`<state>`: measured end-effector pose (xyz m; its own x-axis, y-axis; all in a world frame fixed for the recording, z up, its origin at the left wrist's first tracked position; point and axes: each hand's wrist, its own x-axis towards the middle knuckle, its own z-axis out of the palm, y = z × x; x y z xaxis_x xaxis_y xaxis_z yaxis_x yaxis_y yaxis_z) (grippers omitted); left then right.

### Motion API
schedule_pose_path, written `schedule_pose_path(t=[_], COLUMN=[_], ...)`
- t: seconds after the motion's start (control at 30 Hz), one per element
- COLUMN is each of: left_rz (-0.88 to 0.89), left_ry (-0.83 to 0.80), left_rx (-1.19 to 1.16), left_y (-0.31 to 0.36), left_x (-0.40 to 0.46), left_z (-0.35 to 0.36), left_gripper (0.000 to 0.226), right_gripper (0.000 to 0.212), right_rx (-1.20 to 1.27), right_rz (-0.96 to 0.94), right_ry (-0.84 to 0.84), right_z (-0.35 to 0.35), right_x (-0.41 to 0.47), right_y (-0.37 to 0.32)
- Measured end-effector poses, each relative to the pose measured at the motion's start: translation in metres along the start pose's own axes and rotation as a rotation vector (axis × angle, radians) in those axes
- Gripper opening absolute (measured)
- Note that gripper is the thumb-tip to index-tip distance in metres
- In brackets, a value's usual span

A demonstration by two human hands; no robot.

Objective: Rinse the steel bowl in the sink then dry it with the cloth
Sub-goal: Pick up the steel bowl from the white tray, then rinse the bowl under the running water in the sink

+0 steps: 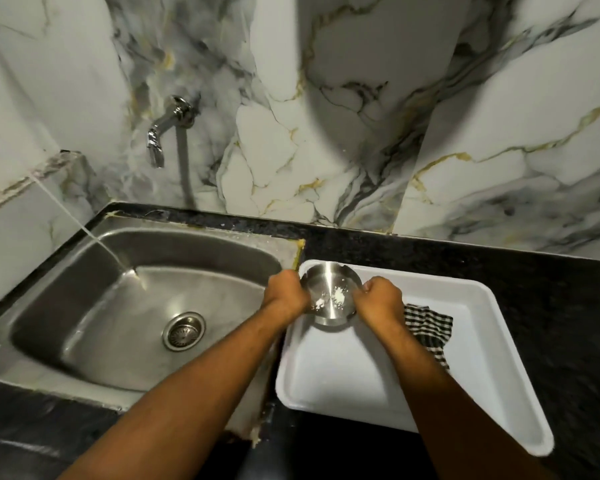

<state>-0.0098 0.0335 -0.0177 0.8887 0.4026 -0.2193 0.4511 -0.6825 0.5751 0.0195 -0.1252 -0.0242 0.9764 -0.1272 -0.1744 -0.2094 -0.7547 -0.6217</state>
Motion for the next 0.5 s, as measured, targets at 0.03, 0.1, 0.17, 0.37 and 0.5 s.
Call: schedule_pose_path(t=[0.03,0.1,0.17,0.37,0.5], left_rz=[0.000,0.003,0.021,0.132,0.321], left_ry=[0.009,0.029,0.067,0.056,0.271], left_rx=[-0.096,-0.245,-0.280,-0.058,0.166], left_y=[-0.005,-0.021,-0.044,-0.131,-0.173], left_x=[0.004,0.014,0.029,0.079,0.117], left_z=[-0.016,-0.054,-0.091,-0.185,-0.231], left_gripper=[0.013,0.007,0.008,0.014,0.033], right_gripper=[0.017,0.012,0.010,0.012,0.004], right_rx=[0.054,0.234,0.471,0.690,0.684], right_rz=[-0.034,-0.068,-0.035,0.071,0.212], right_ry=[0.016,-0.004,-0.099,-0.164,-0.152], right_z=[-0.001,0.010,0.032,0.126,0.190], right_x=[-0.002,-0.008,-0.015,-0.028,-0.038], right_y=[-0.015,-0.050,-0.085,-0.180,-0.217])
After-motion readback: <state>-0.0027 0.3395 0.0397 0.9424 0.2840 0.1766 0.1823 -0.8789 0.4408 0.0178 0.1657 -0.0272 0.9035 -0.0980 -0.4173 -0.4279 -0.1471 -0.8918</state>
